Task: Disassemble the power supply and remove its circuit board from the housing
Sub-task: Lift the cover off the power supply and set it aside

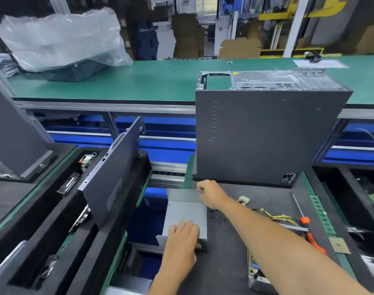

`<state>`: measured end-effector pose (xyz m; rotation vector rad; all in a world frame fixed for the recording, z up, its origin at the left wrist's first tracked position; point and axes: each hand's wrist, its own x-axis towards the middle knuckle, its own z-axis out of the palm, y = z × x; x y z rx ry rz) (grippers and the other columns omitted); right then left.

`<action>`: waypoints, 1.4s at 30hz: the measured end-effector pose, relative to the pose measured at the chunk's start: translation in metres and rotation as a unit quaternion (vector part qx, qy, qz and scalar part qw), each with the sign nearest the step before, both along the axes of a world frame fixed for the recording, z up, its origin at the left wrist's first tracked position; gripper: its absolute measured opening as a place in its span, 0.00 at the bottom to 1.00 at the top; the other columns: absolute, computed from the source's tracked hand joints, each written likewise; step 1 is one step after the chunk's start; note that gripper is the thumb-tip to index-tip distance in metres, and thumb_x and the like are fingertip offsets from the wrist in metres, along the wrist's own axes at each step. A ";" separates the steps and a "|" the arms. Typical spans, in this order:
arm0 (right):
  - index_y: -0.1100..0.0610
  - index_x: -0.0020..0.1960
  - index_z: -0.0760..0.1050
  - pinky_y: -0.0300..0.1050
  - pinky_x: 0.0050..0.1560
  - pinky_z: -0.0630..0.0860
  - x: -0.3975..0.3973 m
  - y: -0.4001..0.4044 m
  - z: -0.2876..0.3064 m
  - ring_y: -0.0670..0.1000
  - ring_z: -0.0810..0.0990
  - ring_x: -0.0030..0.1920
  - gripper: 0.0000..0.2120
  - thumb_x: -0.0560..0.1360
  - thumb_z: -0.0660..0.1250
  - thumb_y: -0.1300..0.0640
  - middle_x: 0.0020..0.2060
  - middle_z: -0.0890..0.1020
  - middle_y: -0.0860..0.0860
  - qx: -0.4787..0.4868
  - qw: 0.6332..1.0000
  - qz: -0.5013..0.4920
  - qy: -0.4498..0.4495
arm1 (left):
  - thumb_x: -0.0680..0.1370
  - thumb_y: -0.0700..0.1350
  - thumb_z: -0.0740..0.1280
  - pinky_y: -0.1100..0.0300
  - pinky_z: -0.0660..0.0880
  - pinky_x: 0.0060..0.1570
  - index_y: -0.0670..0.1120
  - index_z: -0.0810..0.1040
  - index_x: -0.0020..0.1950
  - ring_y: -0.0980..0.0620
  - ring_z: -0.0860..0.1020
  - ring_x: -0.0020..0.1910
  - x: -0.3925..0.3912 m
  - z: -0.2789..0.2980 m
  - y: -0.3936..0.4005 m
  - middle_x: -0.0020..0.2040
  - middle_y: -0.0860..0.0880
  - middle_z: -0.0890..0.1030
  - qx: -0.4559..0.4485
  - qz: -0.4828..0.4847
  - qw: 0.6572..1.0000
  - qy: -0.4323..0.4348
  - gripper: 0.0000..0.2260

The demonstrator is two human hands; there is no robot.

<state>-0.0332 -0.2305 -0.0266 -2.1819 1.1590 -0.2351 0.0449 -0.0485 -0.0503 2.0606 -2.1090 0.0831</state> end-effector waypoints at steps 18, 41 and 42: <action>0.55 0.32 0.55 0.43 0.30 0.52 -0.037 -0.030 0.009 0.50 0.53 0.32 0.18 0.67 0.55 0.77 0.31 0.59 0.51 -0.024 0.995 -0.028 0.097 | 0.54 0.43 0.79 0.60 0.66 0.32 0.51 0.67 0.34 0.52 0.70 0.31 -0.034 0.001 -0.035 0.33 0.55 0.70 -0.005 -0.016 1.000 0.018 0.21; 0.60 0.54 0.78 0.45 0.47 0.74 -0.100 -0.045 0.039 0.53 0.78 0.49 0.09 0.77 0.61 0.64 0.50 0.81 0.53 0.000 0.999 -0.005 0.053 | 0.73 0.55 0.66 0.57 0.58 0.44 0.54 0.61 0.42 0.53 0.64 0.43 -0.043 -0.003 -0.055 0.41 0.58 0.65 0.069 0.000 0.994 0.080 0.13; 0.60 0.52 0.79 0.42 0.46 0.72 -0.109 -0.048 0.047 0.52 0.77 0.48 0.09 0.77 0.61 0.63 0.49 0.81 0.52 -0.004 0.999 -0.012 0.047 | 0.72 0.58 0.65 0.57 0.58 0.45 0.55 0.62 0.43 0.55 0.64 0.43 -0.043 0.000 -0.056 0.41 0.59 0.66 0.062 -0.005 0.993 0.101 0.13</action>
